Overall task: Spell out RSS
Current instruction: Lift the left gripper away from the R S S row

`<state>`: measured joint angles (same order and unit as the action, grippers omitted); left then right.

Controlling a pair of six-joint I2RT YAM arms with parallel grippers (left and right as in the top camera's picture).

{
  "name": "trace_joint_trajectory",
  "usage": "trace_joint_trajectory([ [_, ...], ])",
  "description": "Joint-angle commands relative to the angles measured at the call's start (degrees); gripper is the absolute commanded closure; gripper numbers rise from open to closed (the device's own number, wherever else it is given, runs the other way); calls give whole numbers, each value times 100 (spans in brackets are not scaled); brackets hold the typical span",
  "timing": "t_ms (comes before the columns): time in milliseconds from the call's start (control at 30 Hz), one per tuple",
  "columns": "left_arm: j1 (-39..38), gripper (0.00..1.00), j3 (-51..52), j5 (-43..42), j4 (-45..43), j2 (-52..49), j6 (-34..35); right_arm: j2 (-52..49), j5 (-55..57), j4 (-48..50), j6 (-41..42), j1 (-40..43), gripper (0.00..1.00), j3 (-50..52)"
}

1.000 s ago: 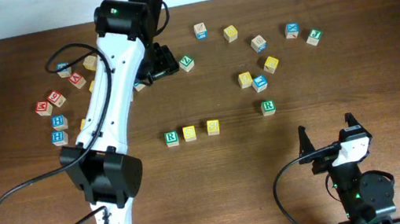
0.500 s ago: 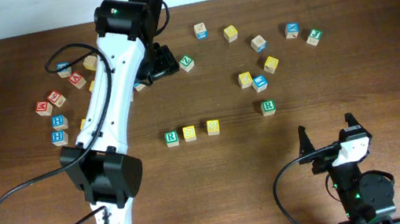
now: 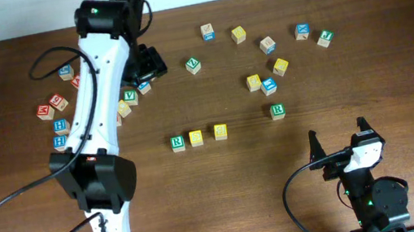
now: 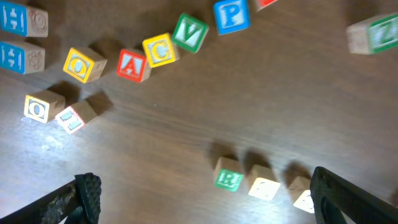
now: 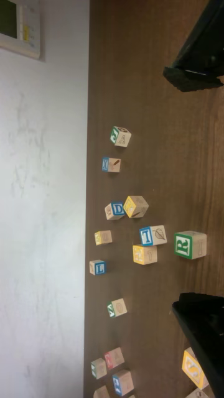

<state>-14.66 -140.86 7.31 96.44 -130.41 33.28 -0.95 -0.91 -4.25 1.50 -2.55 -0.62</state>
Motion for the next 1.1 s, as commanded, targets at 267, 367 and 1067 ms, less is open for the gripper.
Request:
trace_joint_trajectory([
  [267, 715, 1, 962, -800, -66, -9, -772, 22, 50, -28, 46, 37, 2, 31],
  [367, 909, 0, 1049, -1106, 31, -9, -1462, 22, 50, -31, 44, 37, 2, 31],
  [1067, 498, 41, 2883, -1204, -680, -9, -1563, 22, 50, -28, 46, 37, 2, 31],
])
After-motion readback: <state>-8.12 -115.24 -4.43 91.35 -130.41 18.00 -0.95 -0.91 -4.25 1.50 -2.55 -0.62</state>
